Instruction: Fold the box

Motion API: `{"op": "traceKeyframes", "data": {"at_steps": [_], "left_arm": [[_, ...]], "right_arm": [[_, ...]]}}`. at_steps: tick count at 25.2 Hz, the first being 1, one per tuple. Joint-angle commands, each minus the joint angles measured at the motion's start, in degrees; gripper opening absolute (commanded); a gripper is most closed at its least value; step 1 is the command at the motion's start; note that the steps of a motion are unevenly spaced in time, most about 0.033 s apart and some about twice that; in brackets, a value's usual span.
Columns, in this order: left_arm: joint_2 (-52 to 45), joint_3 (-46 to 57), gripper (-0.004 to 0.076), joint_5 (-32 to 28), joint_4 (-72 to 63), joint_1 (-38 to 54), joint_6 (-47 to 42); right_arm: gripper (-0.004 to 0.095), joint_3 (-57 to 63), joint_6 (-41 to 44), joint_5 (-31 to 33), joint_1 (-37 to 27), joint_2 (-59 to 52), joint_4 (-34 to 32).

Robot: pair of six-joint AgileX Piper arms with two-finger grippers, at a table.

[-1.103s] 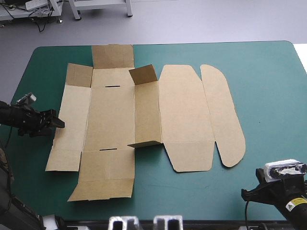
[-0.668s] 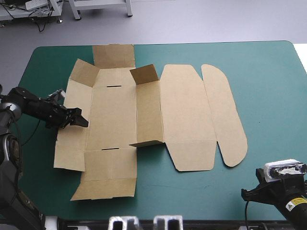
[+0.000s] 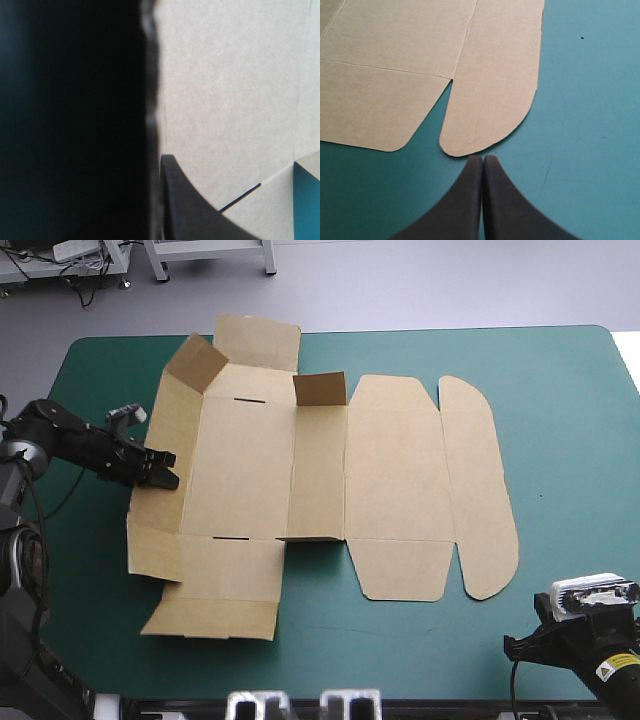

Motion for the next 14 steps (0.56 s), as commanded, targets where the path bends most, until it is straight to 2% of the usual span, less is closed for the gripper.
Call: {"op": "traceKeyframes", "data": {"at_steps": [1, 3, 5, 14], "left_arm": [[-7.1, -7.6, -0.0009, 4.3, -2.4, -0.2, 4.3], [-10.1, -12.2, -0.0009, 4.1, -0.1, -1.6, 8.6], [-13.1, -16.1, -0.0009, 4.0, 8.4, -5.9, 10.1], [-14.2, -18.9, -0.0009, 2.1, 21.2, -19.6, 10.8]], "right_arm": [[-0.0013, -1.9, -0.2, -2.8, 0.2, 0.6, 0.2], [-0.0013, -1.9, -0.2, -2.8, 0.2, 0.6, 0.2], [-0.0013, -1.9, -0.2, -2.8, 0.2, 0.6, 0.2], [-0.0013, -1.9, -0.2, -2.7, 0.2, 0.6, 0.2]]}}
